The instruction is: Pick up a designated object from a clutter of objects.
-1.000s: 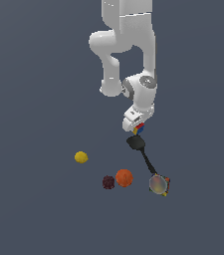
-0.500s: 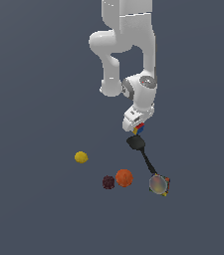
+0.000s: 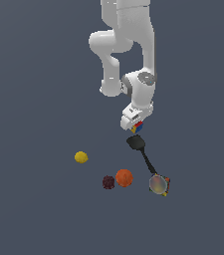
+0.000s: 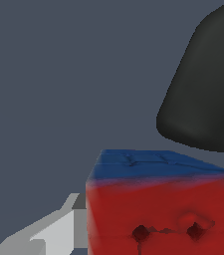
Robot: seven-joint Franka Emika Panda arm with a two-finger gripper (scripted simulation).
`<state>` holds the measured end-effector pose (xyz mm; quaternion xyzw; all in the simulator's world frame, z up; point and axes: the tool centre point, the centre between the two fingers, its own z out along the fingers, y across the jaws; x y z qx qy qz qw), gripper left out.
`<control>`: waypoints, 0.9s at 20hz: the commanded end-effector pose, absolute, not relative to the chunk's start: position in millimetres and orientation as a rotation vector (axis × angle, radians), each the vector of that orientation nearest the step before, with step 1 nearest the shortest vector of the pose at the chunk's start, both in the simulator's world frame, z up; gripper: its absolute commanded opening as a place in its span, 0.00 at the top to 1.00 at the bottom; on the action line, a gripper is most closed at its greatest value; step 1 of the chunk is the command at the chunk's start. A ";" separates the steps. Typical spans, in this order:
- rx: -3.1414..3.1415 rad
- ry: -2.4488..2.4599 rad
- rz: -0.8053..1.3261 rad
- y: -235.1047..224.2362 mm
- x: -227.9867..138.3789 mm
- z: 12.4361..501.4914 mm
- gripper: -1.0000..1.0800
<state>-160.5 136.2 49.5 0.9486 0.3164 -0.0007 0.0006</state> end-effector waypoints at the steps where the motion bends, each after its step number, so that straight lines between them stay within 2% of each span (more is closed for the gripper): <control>1: 2.979 0.993 0.000 131.0 -159.4 58.8 1.00; 18: 2.985 0.998 0.002 76.2 -153.7 157.5 1.00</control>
